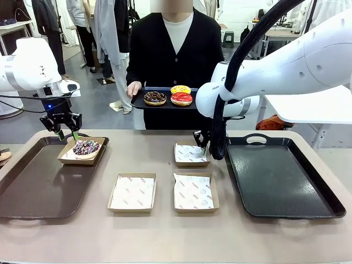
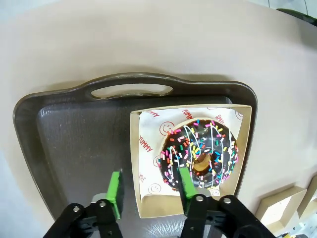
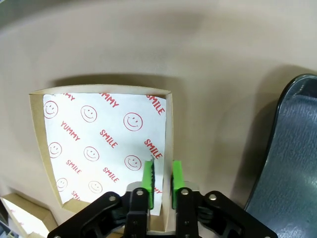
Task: Individually package the donuts and arrange them on the tray.
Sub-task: Place the picked Paper togo box on the Handle tray while simultaneously picking up another Paper togo box from the table with the other hand.
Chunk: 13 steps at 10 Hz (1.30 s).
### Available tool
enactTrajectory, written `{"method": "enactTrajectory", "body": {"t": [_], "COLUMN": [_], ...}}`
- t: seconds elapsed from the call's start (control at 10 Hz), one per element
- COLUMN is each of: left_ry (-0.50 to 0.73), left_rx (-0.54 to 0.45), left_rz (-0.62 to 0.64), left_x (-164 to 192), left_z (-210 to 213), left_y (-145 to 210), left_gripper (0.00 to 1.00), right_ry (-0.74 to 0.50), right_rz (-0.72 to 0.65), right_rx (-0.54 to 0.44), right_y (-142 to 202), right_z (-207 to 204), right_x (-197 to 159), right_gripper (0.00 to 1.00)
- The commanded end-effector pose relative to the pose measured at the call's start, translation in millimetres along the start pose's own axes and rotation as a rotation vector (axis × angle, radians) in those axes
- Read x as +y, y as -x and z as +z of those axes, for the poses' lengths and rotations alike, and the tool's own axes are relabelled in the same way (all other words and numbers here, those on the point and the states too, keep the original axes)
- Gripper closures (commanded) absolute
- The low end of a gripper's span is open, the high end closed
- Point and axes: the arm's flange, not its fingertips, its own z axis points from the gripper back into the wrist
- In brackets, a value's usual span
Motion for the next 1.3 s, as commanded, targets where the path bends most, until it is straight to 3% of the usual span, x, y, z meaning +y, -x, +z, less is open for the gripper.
{"method": "enactTrajectory", "body": {"t": [0.0,0.3,0.4,0.7,0.9,1.2], "left_ry": [-0.004,0.0,-0.001,0.059,0.311,0.721], "left_rx": [-0.009,-0.005,-0.008,0.008,0.02,0.01], "left_rz": [0.01,0.011,0.006,0.015,0.016,-0.016], "left_x": [-1,0,-1,1,23,87], "left_z": [1,1,2,12,52,97], "left_y": [-4,-3,-1,12,46,105], "left_gripper": [0.04,0.0,0.06,0.06,0.06,0.06], "right_ry": [0.006,0.014,0.026,0.014,0.012,-0.011], "right_rz": [-0.01,-0.011,-0.018,-0.026,0.005,-0.014], "right_rx": [0.015,0.021,0.021,0.026,0.029,0.0], "right_y": [-6,-6,-6,1,20,31], "right_z": [-1,-1,-1,16,63,122], "right_x": [3,4,5,8,-2,-19], "right_gripper": [1.0,1.0,1.0,1.0,1.0,1.0]}}
